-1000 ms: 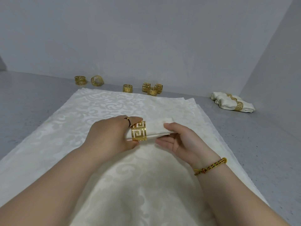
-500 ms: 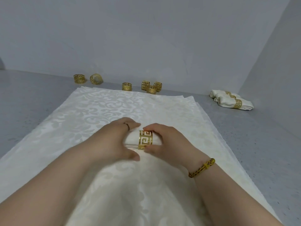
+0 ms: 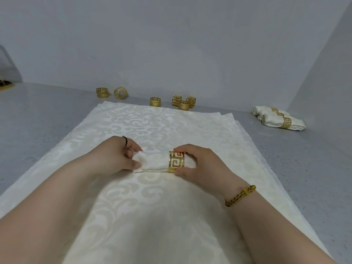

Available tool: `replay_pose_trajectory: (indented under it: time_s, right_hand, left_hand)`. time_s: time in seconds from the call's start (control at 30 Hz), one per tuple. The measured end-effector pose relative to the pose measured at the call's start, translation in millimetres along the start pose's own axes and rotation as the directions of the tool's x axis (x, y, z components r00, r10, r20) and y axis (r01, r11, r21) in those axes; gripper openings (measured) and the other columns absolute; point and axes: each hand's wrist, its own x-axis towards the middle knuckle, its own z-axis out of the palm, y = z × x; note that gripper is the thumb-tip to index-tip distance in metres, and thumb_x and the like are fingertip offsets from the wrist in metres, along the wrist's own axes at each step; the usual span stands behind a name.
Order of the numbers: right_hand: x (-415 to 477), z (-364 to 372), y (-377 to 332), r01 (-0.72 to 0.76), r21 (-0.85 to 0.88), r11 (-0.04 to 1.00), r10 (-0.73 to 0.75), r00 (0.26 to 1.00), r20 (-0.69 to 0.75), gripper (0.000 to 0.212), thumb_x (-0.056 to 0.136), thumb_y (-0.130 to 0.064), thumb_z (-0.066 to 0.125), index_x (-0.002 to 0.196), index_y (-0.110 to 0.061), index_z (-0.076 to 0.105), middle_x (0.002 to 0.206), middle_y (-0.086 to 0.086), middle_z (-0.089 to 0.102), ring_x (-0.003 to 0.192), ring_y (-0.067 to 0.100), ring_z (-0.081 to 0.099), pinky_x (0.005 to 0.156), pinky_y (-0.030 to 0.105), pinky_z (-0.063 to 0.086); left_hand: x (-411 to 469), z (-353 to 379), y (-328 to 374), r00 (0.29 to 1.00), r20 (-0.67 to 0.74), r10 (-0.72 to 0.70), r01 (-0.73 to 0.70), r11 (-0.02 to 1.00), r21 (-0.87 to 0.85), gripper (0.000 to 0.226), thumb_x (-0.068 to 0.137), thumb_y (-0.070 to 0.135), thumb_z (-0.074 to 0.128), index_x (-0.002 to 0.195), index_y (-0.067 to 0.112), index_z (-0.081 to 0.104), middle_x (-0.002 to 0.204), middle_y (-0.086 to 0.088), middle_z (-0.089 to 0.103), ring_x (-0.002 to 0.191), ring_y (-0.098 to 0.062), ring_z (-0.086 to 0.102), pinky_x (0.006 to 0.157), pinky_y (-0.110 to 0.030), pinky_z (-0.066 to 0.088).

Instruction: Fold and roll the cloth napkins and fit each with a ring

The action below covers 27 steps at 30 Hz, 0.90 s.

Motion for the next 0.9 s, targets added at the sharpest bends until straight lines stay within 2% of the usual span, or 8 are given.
replay_pose_trajectory:
  time_s: [0.17, 0.23, 0.3, 0.4, 0.5, 0.63, 0.77, 0.9]
  right_hand:
    - [0.3, -0.2, 2.1, -0.024, 0.034, 0.999, 0.024, 1.000, 0.010, 0.044, 0.076, -0.023, 0.070, 0.117, -0.029, 0.056, 0.105, -0.020, 0.056, 0.103, 0.003, 0.052, 0.092, 0.018, 0.040]
    - [0.8, 0.6, 3.4, -0.018, 0.042, 0.999, 0.018, 1.000, 0.007, 0.044, 0.075, -0.023, 0.071, 0.117, -0.029, 0.057, 0.110, -0.019, 0.058, 0.105, 0.003, 0.052, 0.094, 0.019, 0.039]
    - [1.0, 0.8, 4.6, -0.015, 0.050, 0.999, 0.015, 1.000, -0.001, 0.045, 0.075, -0.023, 0.072, 0.117, -0.029, 0.057, 0.115, -0.018, 0.059, 0.107, 0.003, 0.051, 0.096, 0.018, 0.038]
    - [1.2, 0.9, 4.1, -0.008, 0.047, 0.999, 0.008, 1.000, 0.005, 0.046, 0.075, -0.023, 0.071, 0.118, -0.030, 0.057, 0.107, -0.022, 0.055, 0.108, 0.004, 0.051, 0.097, 0.020, 0.038]
    - [1.4, 1.9, 0.9, 0.018, 0.025, 1.000, -0.019, 0.999, 0.031, 0.048, 0.076, -0.023, 0.070, 0.121, -0.029, 0.054, 0.107, -0.023, 0.050, 0.108, 0.004, 0.048, 0.099, 0.023, 0.036]
    - [-0.3, -5.8, 7.5, -0.033, -0.025, 0.999, 0.035, 0.997, 0.075, 0.067, 0.075, -0.030, 0.070, 0.133, -0.032, 0.038, 0.134, -0.016, 0.039, 0.123, 0.007, 0.038, 0.106, 0.026, 0.031]
    - [-5.6, -16.7, 13.8, -0.137, -0.043, 0.990, 0.141, 0.984, 0.106, 0.075, 0.072, -0.035, 0.071, 0.134, -0.039, 0.030, 0.131, -0.019, 0.040, 0.124, 0.009, 0.034, 0.103, 0.028, 0.034]
    - [-7.2, -13.9, 7.4, -0.138, -0.150, 0.979, 0.156, 0.981, 0.115, 0.061, 0.075, -0.029, 0.069, 0.128, -0.027, 0.039, 0.121, -0.009, 0.049, 0.113, 0.013, 0.041, 0.094, 0.022, 0.031]
  left_hand:
    - [-8.0, -3.2, 4.5, 0.989, 0.145, 0.015, -0.002, 0.996, -0.092, 0.035, 0.081, 0.010, 0.066, 0.108, 0.028, 0.054, 0.048, 0.011, 0.052, 0.052, 0.000, 0.051, 0.056, -0.006, 0.040]
    - [-11.3, 0.3, 10.5, 0.986, 0.165, -0.015, 0.042, 0.986, -0.163, 0.038, 0.075, 0.041, 0.070, 0.107, 0.026, 0.055, 0.051, 0.010, 0.060, 0.064, -0.006, 0.058, 0.064, -0.012, 0.045]
    - [-8.7, 7.4, 13.5, 0.993, 0.109, -0.045, 0.067, 0.975, -0.211, 0.061, 0.057, 0.066, 0.068, 0.099, 0.023, 0.057, 0.053, 0.007, 0.062, 0.062, -0.008, 0.062, 0.058, -0.015, 0.044]
    - [-4.3, 18.9, 17.3, 0.998, 0.026, -0.048, 0.053, 0.973, -0.226, 0.017, 0.078, 0.035, 0.066, 0.083, 0.019, 0.060, 0.043, 0.011, 0.058, 0.038, 0.004, 0.051, 0.041, -0.006, 0.035]
    - [0.8, 22.1, 14.2, 0.998, -0.023, -0.066, 0.057, 0.963, -0.263, 0.011, 0.078, 0.017, 0.069, 0.074, 0.012, 0.060, 0.035, 0.011, 0.053, 0.031, 0.002, 0.046, 0.035, -0.007, 0.031]
    - [2.4, 25.6, 14.3, 0.992, -0.106, -0.070, 0.048, 0.979, -0.199, 0.018, 0.075, 0.014, 0.073, 0.071, 0.018, 0.056, 0.060, 0.006, 0.059, 0.052, -0.006, 0.054, 0.043, -0.010, 0.038]
    - [1.3, 26.2, 13.8, 0.993, -0.114, -0.030, 0.023, 0.998, -0.063, 0.022, 0.075, 0.022, 0.073, 0.081, 0.024, 0.052, 0.078, 0.007, 0.056, 0.067, -0.005, 0.053, 0.054, -0.016, 0.037]
    - [-7.2, 24.5, 13.5, 0.996, -0.039, 0.076, -0.069, 0.985, 0.158, 0.072, 0.069, 0.025, 0.077, 0.127, 0.031, 0.034, 0.121, 0.007, 0.039, 0.106, -0.011, 0.046, 0.081, -0.015, 0.037]
